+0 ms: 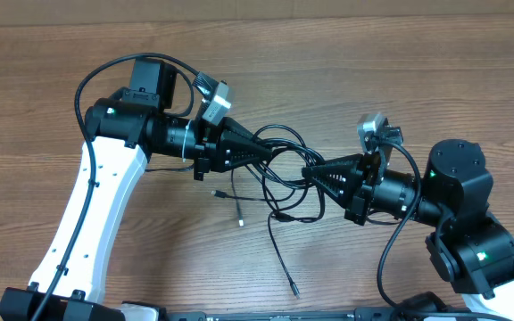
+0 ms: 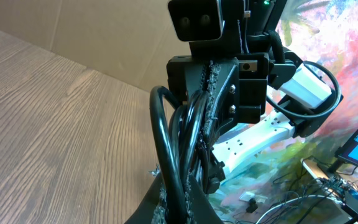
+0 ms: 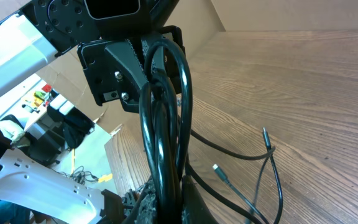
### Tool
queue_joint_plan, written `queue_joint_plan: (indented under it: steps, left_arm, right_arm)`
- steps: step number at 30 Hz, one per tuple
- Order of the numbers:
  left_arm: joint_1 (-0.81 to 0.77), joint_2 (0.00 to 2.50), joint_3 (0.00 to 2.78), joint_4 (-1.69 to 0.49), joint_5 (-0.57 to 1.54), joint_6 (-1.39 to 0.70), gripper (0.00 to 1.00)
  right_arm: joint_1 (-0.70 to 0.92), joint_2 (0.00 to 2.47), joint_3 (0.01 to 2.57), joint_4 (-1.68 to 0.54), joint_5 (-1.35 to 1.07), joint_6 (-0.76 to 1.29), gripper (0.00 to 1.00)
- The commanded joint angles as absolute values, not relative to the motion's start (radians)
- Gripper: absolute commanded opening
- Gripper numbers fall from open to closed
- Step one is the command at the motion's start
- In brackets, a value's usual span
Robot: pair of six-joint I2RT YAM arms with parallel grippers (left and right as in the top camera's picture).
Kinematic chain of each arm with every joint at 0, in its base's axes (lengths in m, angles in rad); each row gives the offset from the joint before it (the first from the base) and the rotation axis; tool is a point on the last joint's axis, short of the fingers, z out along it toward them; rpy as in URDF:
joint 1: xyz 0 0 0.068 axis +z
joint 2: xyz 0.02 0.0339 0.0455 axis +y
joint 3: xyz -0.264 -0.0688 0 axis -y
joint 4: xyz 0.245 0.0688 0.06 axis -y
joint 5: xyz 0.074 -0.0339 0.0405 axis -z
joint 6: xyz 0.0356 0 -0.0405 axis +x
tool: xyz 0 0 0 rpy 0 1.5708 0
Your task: Untangle cables
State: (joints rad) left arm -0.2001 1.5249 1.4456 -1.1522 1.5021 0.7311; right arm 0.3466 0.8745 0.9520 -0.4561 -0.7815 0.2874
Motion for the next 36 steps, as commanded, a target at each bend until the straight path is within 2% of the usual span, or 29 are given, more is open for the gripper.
queue_joint_plan:
  steps: [1,4,8,10,20,23,27,29,30,32,36]
  left_arm:
    - [-0.195,1.511,1.443,-1.152,1.5,0.725,0.05]
    - [-0.195,1.511,1.443,-1.153,1.482,0.725,0.07]
    - [-0.195,1.511,1.443,-1.153,1.481,0.725,0.25]
    - [-0.195,1.511,1.443,-1.152,1.48,0.725,0.26]
    - [-0.195,1.511,1.443,-1.152,1.431,0.725,0.23]
    - [-0.195,1.511,1.443,-1.152,1.43,0.725,0.19]
    - [-0.195,1.511,1.443,-1.152,1.428,0.725,0.07]
    - [-0.195,1.511,1.443,-1.152,1.428,0.725,0.07]
    - [-0.195,1.511,1.443,-1.152,1.428,0.725,0.1]
    - [-0.195,1.511,1.443,-1.152,1.429,0.725,0.24]
    - [-0.195,1.511,1.443,-1.152,1.43,0.725,0.29]
  right_arm:
    - [0.337,0.867,0.979,-0.444,-0.787,0.291,0.04]
    - [0.337,0.867,0.979,-0.443,-0.787,0.291,0.04]
    - [0.337,0.867,0.979,-0.443,-0.786,0.291,0.04]
    - [0.337,0.867,0.979,-0.443,-0.786,0.29,0.04]
    - [0.337,0.867,0.979,-0.443,-0.786,0.29,0.04]
    - [0.337,0.867,0.979,-0.443,-0.786,0.29,0.04]
    - [0.337,0.867,0.979,-0.444,-0.786,0.29,0.04]
    - [0.337,0.867,0.979,-0.444,-0.786,0.288,0.04]
    - [0.337,0.867,0.979,-0.444,-0.786,0.287,0.04]
    - [0.335,0.867,0.979,-0.444,-0.786,0.287,0.04]
    - [0.313,0.867,0.979,-0.459,-0.786,0.287,0.04]
